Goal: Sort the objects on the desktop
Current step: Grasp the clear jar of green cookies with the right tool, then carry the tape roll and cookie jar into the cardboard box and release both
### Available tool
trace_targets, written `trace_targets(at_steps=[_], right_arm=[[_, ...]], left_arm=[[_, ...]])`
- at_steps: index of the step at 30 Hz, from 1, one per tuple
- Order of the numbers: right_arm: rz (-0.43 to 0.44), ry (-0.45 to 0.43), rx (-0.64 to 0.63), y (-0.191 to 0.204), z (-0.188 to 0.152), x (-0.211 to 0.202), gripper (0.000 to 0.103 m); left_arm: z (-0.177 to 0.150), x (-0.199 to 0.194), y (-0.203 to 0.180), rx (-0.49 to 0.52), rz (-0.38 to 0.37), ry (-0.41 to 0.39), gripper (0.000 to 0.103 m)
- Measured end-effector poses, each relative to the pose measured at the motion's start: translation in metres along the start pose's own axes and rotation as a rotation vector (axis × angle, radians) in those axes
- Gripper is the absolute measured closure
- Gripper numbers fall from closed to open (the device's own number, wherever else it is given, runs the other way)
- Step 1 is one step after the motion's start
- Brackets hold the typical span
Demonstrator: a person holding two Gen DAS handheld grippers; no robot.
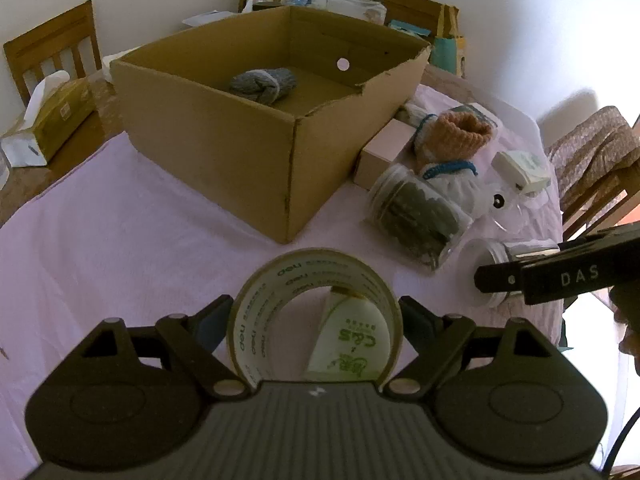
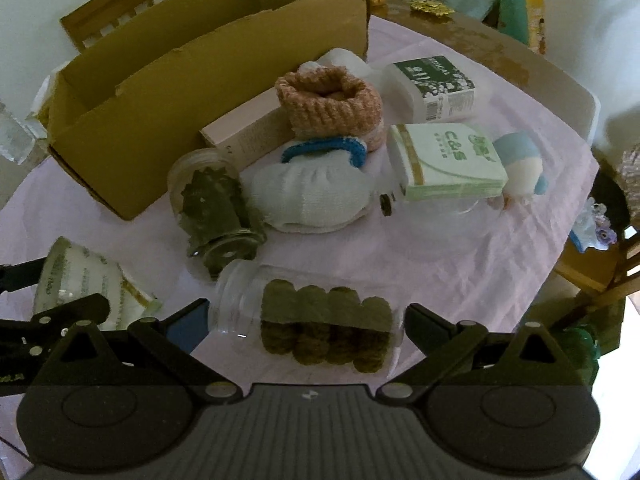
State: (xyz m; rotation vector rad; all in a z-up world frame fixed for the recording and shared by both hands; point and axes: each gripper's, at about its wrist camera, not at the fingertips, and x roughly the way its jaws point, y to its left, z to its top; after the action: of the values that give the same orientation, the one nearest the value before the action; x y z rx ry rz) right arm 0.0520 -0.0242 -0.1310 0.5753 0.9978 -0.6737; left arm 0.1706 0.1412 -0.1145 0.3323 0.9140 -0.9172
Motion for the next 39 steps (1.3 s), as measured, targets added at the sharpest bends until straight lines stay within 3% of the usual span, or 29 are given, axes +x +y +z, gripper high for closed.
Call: trace_targets(at_steps=[4,17,39], right_arm=[[-0.001,-0.002,-0.007,0.003,-0.001,-0.001,0.007],[0.001,-0.002,-0.062,0.008,0.011,-0.016,0.008],[0.076,-0.065,-0.255,0.030,0.046,-0.060,0.009]], left_arm=[[0.000,0.000,-0.001,0.009,0.002,0.003,0.016],[0.012,-0.016,-0.002,0.054,-0.004,-0.024,0.016],[0.044,-0.054,-0.006,0.075,0.002,-0.048,0.016]])
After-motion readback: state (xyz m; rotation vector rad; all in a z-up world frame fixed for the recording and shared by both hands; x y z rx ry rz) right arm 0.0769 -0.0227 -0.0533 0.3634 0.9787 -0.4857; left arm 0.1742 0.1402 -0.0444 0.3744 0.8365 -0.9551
